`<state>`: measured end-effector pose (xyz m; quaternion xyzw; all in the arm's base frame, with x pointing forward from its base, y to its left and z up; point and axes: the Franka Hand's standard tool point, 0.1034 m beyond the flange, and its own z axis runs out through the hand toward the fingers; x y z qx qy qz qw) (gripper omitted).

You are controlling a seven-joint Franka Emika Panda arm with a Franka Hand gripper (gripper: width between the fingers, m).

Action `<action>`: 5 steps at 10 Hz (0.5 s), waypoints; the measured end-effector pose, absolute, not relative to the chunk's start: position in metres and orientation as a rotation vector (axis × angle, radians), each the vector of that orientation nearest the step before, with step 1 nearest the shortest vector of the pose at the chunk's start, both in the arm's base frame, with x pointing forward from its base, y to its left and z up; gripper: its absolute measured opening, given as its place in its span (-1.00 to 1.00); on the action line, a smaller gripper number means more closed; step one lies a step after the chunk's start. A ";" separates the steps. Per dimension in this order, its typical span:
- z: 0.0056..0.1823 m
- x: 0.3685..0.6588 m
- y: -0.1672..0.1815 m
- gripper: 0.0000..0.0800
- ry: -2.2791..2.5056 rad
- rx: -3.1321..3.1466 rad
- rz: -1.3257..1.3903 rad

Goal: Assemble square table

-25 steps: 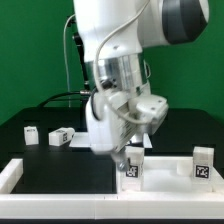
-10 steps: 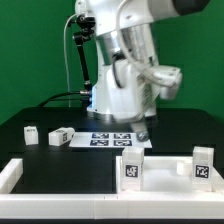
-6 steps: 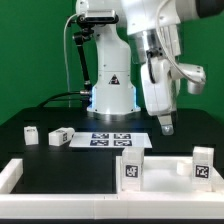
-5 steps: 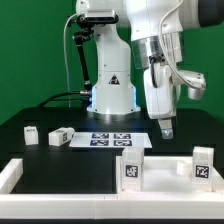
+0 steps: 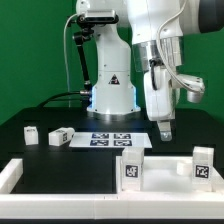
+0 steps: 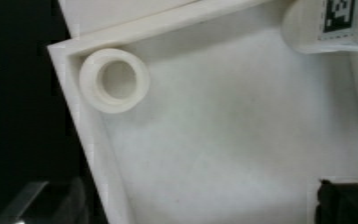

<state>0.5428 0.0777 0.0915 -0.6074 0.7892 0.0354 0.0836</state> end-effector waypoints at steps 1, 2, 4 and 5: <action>0.083 0.538 0.071 0.62 2.243 -1.945 0.109; 0.078 0.532 0.066 0.62 2.193 -2.004 0.117; 0.065 0.513 0.062 0.62 2.139 -2.102 0.139; 0.054 0.509 0.061 0.62 2.151 -2.116 0.147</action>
Offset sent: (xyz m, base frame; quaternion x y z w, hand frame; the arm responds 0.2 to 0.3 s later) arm -0.0471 0.0020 -0.0275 -0.0749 -0.0224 -0.1100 0.9909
